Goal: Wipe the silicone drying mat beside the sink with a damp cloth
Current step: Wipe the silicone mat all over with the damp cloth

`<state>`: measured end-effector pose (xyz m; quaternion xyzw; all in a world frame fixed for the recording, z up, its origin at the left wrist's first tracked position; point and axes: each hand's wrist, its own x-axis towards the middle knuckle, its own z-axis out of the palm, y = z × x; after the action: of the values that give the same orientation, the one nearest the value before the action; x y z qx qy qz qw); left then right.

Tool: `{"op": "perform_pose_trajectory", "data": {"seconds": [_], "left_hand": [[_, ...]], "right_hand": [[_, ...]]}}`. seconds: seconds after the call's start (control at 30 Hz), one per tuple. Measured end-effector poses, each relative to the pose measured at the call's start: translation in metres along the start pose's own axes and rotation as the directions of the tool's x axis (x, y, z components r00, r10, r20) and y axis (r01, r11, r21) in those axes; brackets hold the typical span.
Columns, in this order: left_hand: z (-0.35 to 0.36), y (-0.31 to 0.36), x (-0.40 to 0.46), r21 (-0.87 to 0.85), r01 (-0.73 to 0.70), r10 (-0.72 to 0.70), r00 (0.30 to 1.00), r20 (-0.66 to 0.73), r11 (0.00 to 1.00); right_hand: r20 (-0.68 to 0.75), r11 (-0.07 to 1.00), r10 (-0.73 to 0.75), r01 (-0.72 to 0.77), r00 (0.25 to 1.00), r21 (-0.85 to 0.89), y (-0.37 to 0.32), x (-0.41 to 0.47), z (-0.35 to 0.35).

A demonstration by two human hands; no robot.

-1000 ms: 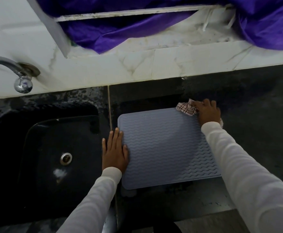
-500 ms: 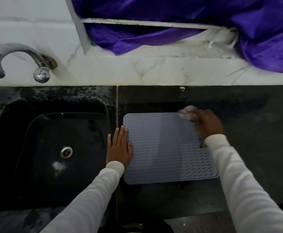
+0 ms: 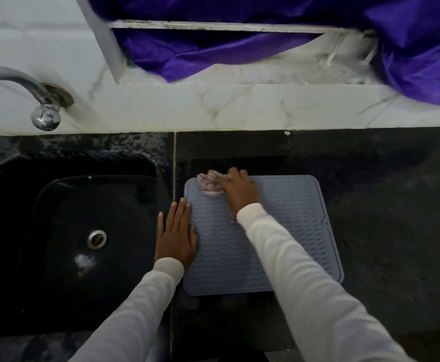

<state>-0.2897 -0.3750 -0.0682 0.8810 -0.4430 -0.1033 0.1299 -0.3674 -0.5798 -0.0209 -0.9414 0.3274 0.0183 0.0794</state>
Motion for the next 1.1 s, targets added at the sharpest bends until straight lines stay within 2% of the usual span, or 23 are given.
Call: {"op": "perform_pose_trajectory", "data": {"seconds": [0.17, 0.27, 0.5, 0.6, 0.73, 0.8, 0.9, 1.0, 1.1], "left_hand": [[0.001, 0.000, 0.000, -0.008, 0.002, -0.002, 1.000, -0.002, 1.000], [0.001, 0.002, -0.001, 0.017, 0.007, -0.007, 1.000, 0.000, 1.000], [0.001, 0.003, -0.001, 0.021, 0.016, -0.016, 1.000, -0.006, 1.000], [0.001, 0.002, -0.001, 0.042, 0.018, -0.018, 1.000, -0.008, 0.999], [-0.002, 0.003, -0.003, 0.026, -0.005, 0.005, 1.000, -0.001, 1.000], [-0.007, 0.003, 0.000, 0.018, -0.026, 0.026, 1.000, -0.002, 1.000], [-0.022, -0.001, 0.014, 0.038, -0.059, 0.058, 0.998, 0.014, 0.998], [-0.040, -0.007, 0.039, 0.076, -0.105, 0.100, 0.992, 0.075, 0.991], [-0.050, -0.014, 0.059, 0.104, -0.158, 0.143, 0.980, 0.141, 0.982]], "right_hand": [[-0.027, 0.991, 0.132, -0.131, 0.991, 0.011, 0.099, -0.025, -0.017], [-0.036, 0.980, 0.196, -0.197, 0.980, -0.039, 0.143, -0.042, -0.022], [-0.035, 0.943, 0.315, -0.317, 0.949, -0.099, 0.193, -0.061, -0.036], [0.014, 0.914, 0.389, -0.384, 0.921, -0.131, 0.202, -0.066, -0.040], [0.047, 0.889, 0.451, -0.444, 0.891, -0.107, 0.182, -0.067, -0.057], [0.065, 0.891, 0.455, -0.454, 0.888, -0.029, 0.163, -0.064, -0.069], [0.141, 0.920, 0.339, -0.359, 0.930, 0.159, 0.117, -0.057, -0.080], [0.193, 0.896, 0.216, -0.273, 0.957, 0.350, 0.047, -0.045, -0.081], [0.203, 0.922, 0.121, -0.186, 0.972, 0.340, -0.027, -0.032, -0.052]]}}
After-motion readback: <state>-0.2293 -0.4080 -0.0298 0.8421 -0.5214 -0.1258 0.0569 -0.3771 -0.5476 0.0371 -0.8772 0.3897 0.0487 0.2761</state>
